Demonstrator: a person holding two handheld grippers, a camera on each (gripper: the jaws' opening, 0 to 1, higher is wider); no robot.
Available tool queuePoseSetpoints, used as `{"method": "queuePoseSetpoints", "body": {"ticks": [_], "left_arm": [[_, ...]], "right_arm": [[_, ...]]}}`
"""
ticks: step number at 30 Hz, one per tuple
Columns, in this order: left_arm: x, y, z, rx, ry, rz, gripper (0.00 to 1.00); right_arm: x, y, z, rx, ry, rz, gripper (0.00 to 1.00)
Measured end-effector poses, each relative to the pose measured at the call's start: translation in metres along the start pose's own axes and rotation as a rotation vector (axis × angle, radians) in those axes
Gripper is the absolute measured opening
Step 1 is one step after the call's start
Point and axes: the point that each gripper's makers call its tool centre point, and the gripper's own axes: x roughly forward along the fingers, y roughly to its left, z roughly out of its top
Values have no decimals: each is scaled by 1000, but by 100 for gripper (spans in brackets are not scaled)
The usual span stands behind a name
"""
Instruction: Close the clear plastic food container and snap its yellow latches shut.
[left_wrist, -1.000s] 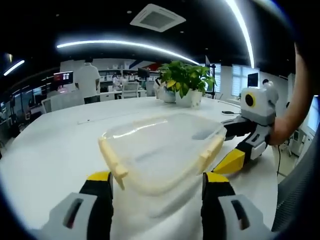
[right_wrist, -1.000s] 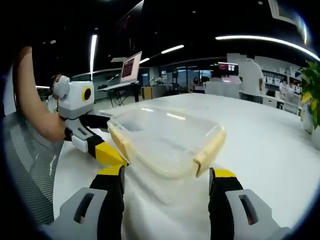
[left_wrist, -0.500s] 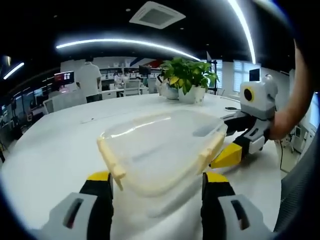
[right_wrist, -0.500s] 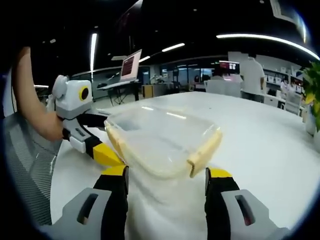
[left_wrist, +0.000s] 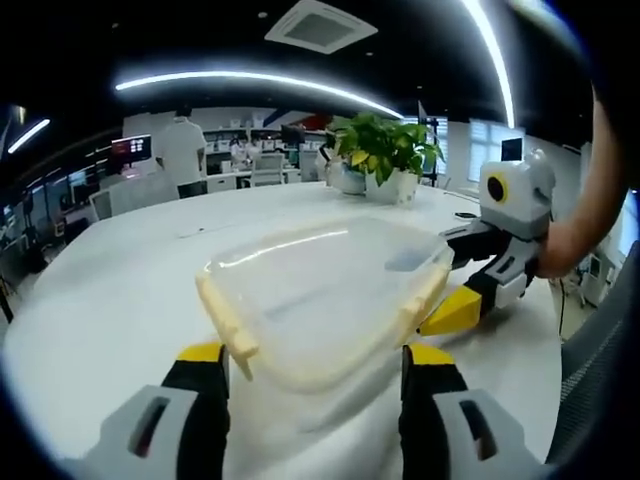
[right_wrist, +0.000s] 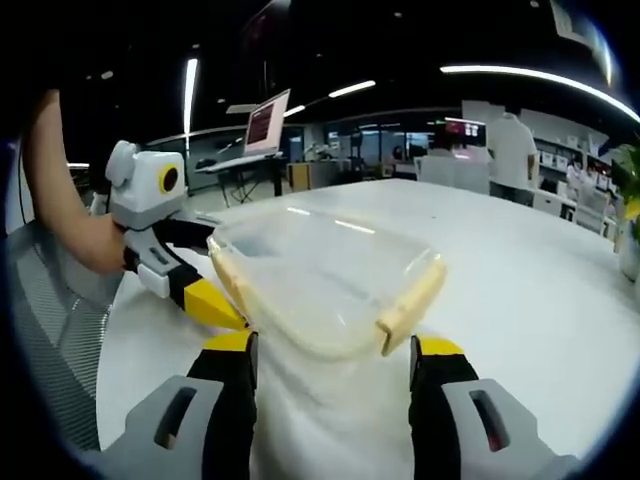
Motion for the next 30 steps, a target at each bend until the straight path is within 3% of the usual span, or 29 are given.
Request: {"method": "queuePoseSetpoints", "body": {"ticks": [11, 18, 30], "left_arm": [[-11, 29, -6, 10, 9, -25, 64], [-15, 59, -9, 15, 11, -27, 63], [-8, 96, -9, 50, 35, -54, 56]], "right_arm": [[25, 18, 10, 34, 8, -52, 58], [52, 25, 20, 52, 9, -77, 58], [86, 15, 32, 41, 24, -108, 56]]}}
